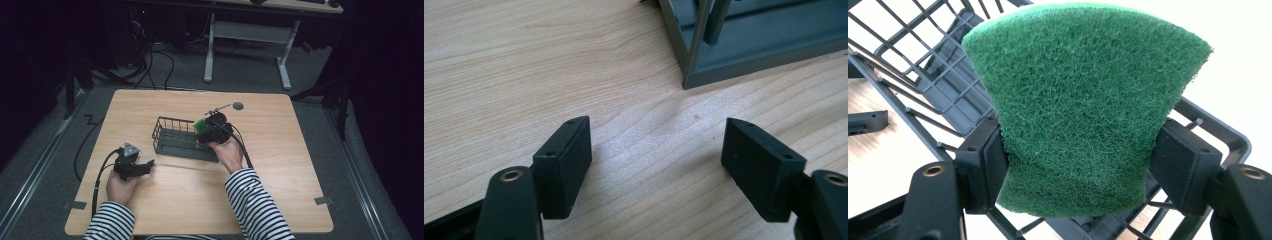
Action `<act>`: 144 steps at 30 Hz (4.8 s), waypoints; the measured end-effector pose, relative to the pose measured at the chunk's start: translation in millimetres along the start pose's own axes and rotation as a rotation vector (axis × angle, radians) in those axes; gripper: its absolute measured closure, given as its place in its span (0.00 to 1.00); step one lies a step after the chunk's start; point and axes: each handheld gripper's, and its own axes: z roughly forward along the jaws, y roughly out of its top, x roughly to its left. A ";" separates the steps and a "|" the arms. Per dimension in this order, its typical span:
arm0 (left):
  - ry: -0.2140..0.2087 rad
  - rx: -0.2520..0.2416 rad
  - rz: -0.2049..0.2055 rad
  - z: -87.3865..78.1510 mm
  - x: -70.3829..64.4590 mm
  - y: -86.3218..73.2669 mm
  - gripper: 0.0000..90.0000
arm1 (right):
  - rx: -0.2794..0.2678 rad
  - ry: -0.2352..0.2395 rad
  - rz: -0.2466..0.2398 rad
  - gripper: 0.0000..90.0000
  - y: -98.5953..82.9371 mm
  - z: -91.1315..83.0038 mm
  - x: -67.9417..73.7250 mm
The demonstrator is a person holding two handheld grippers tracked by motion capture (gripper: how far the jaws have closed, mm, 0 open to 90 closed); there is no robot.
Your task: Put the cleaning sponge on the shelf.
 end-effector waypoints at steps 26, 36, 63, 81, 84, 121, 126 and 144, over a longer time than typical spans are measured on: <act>0.000 -0.001 0.000 0.0 0.0 0.0 0.32 | -0.103 0.048 0.017 0.27 -5.1 -31.3 -7.8; 0.000 -0.001 0.000 0.1 0.0 0.0 0.32 | -0.150 0.039 0.016 0.29 -11.6 -52.8 -12.8; 0.001 -0.001 -0.001 0.2 -0.1 0.1 0.32 | -0.241 0.016 0.081 0.32 -46.2 -112.1 -52.0; 0.002 -0.001 -0.001 0.2 -0.1 0.1 0.32 | -0.298 -0.017 0.135 0.36 -83.1 -152.6 -76.3; 0.001 -0.001 -0.001 0.2 -0.1 0.1 0.32 | -0.308 -0.012 0.144 0.36 -90.0 -157.7 -78.9; 0.000 -0.001 0.000 0.0 -0.4 -0.2 0.31 | -0.318 -0.029 0.200 0.39 -174.2 -143.7 -90.8; 0.000 -0.001 0.000 0.0 -0.4 -0.2 0.31 | -0.305 -0.035 0.202 0.38 -178.3 -132.7 -91.3; 0.001 -0.001 0.000 0.0 -0.4 -0.1 0.31 | -0.268 -0.068 0.197 0.38 -184.6 -95.9 -90.3</act>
